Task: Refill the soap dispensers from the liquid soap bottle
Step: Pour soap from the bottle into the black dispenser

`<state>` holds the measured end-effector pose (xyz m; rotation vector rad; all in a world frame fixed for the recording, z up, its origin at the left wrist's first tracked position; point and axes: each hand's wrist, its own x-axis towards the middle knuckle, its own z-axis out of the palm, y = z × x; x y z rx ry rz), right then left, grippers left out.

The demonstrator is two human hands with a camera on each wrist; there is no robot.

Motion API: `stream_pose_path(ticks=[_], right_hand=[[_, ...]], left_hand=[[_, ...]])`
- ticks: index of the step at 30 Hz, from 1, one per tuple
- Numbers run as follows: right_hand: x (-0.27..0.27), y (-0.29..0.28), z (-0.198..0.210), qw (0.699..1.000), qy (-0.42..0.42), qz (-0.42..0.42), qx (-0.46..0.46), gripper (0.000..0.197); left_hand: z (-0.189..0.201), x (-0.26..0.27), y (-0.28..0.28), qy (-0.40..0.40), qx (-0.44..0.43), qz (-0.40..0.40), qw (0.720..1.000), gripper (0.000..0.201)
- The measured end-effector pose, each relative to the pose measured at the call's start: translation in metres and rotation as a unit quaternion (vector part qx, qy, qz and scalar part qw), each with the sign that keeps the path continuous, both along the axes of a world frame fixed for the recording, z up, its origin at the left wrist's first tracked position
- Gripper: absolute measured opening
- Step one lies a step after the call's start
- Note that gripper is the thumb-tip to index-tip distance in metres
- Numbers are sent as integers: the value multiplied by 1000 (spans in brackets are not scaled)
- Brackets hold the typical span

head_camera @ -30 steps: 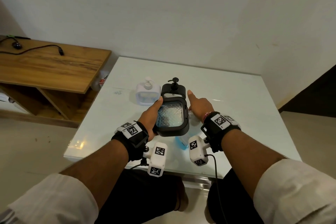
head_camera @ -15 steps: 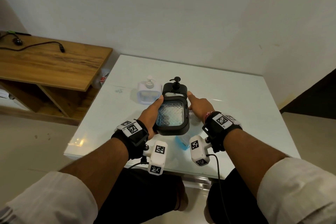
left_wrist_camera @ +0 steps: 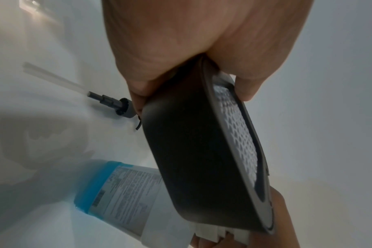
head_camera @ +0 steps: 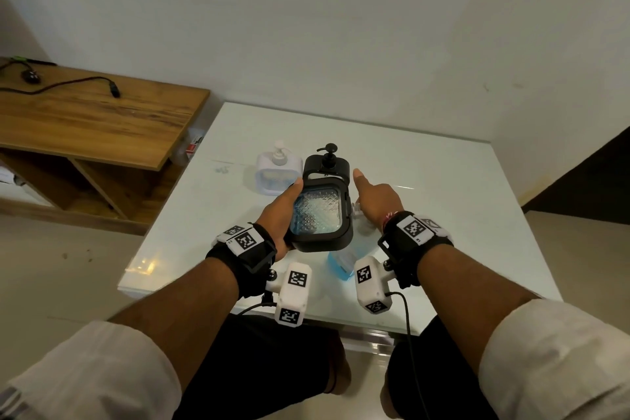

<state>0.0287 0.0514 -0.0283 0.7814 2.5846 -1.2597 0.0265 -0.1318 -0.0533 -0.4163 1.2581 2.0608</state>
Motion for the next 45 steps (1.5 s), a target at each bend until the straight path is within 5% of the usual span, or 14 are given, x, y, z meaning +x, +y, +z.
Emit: stream_pose_path(ticks=[6, 13, 21, 28, 35, 45], right_hand=[[9, 6, 14, 998, -4, 20, -68, 72], [4, -2, 3, 1000, 0, 7, 5, 72], [8, 5, 13, 997, -10, 33, -70, 80], [-2, -1, -2, 999, -29, 16, 5, 79], [6, 7, 12, 997, -17, 44, -65, 84], [0, 3, 7, 999, -24, 30, -14, 81]], left_hand=[[0, 0, 2, -2, 28, -1, 1000, 57], [-5, -2, 0, -5, 17, 5, 1000, 56], [-12, -5, -3, 1, 14, -3, 1000, 59], [-15, -6, -2, 5, -4, -7, 1000, 58], [-15, -4, -4, 13, -13, -8, 1000, 58], [-10, -3, -1, 18, -16, -8, 1000, 56]])
